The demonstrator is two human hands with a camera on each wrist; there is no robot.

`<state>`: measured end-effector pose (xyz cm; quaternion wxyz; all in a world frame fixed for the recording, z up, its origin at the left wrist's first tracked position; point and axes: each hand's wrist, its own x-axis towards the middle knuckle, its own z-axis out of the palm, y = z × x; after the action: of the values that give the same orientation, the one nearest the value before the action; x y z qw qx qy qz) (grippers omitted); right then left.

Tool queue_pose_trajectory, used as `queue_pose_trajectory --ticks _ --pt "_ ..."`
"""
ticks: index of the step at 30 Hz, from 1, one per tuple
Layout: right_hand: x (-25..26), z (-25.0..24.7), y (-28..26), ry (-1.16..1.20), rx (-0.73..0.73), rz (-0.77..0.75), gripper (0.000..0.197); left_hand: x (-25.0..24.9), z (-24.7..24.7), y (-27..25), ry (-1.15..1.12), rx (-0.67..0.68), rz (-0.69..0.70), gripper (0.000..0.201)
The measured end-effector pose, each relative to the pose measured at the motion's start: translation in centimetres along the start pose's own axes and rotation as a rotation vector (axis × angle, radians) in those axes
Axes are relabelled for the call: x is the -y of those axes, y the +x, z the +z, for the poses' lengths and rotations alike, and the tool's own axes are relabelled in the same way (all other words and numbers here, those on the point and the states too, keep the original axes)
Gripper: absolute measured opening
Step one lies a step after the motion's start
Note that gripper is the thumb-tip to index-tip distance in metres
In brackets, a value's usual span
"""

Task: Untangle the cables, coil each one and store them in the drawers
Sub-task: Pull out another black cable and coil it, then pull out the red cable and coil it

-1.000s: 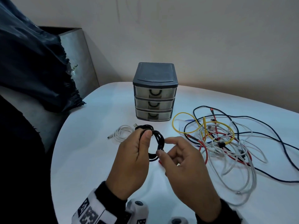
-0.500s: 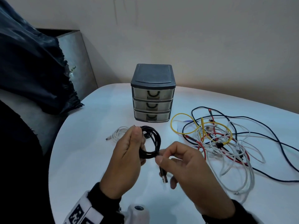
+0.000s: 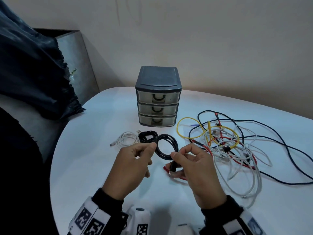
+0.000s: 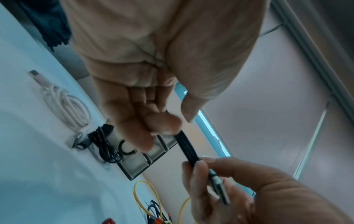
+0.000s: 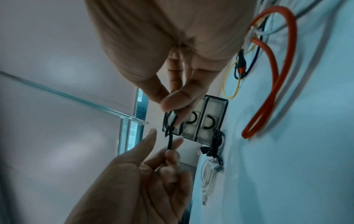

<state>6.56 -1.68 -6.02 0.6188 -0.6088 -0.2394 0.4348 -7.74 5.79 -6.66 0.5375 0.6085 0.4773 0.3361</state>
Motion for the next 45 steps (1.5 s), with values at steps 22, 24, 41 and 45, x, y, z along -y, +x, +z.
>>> queue_pose_trajectory --ticks 22,24,41,45 --pt "-0.3 -3.4 -1.6 -0.055 -0.193 -0.100 0.010 0.8 2.5 0.6 0.166 0.165 0.049 0.006" --pt "-0.7 -4.5 -0.9 0.010 -0.310 -0.127 0.011 0.6 4.9 1.5 0.282 0.232 0.107 0.008" --pt "-0.2 -10.8 -0.7 0.250 -0.536 -0.217 0.016 -2.4 11.6 2.3 0.688 0.355 0.269 0.012" --pt "0.4 -11.2 -1.2 0.216 -0.453 -0.213 0.015 -8.3 11.2 2.9 0.214 0.165 0.349 0.020"
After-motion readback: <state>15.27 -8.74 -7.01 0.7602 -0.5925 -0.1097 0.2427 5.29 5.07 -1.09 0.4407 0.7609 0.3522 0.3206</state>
